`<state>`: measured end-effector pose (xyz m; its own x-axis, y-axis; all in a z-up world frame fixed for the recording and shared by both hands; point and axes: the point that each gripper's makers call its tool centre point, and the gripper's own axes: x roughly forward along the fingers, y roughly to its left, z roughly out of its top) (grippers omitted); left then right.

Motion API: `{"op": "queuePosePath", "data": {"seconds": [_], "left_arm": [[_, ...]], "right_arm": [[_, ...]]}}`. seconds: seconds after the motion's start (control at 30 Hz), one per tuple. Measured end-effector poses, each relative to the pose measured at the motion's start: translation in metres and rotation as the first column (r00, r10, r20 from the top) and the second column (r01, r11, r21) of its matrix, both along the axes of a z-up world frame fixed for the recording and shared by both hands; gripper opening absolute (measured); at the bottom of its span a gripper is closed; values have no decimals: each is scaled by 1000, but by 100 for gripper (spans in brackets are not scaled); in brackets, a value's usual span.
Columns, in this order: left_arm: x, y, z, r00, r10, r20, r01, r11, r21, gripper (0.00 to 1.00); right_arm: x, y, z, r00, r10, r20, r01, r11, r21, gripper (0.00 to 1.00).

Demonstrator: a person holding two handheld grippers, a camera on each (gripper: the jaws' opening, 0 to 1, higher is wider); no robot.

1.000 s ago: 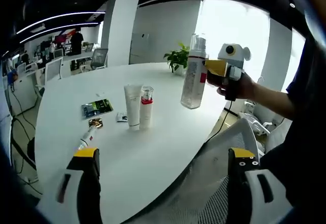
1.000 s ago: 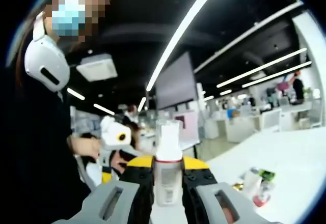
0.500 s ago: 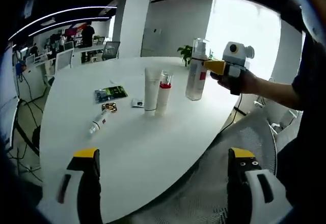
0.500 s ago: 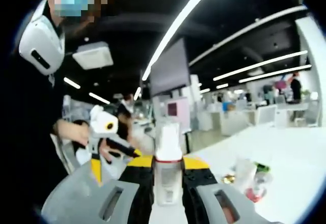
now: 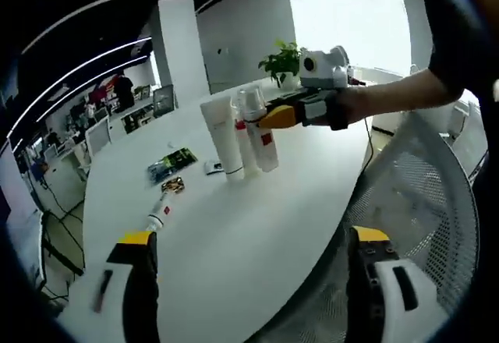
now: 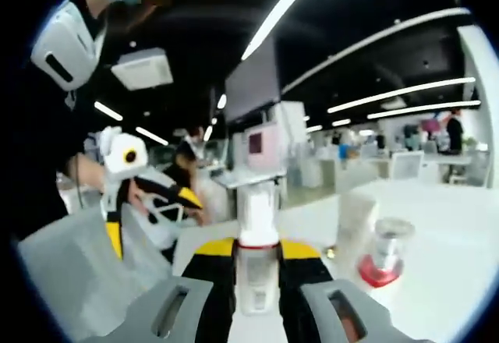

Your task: Arrange the skincare products in the storage area until every visible bottle or jar stands upright without overlapping.

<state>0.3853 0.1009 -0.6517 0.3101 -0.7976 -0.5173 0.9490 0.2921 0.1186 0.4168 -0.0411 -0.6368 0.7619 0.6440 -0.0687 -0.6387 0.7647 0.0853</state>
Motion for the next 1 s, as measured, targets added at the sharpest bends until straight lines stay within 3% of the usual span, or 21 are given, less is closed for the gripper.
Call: {"op": "queuePosePath", "data": {"seconds": [0.07,0.13,0.27,0.5,0.73,1.0], "left_arm": [[10,-1,2,997,50,-63,-54,996,-74,99],[21,4,-2,990,92,-104,-101,991,-90,99],[33,10,-6,986,141,-91,-149,985,-90,96],[38,13,-2,984,164,-66,-170,979,-112,93],[46,19,3,970,221,-97,-234,960,-154,91],[46,19,-1,968,225,-112,-240,961,-141,89]], "right_arm": [[4,-4,-7,1000,-12,-2,12,1000,-8,13],[6,-8,-12,1000,-18,9,18,1000,-24,13],[9,-10,-21,1000,-10,23,10,1000,-24,13],[20,-15,-41,998,-22,58,25,998,-51,13],[27,-8,-57,996,-10,86,17,996,-87,13],[31,-11,-64,995,-9,98,17,997,-82,13]]}}
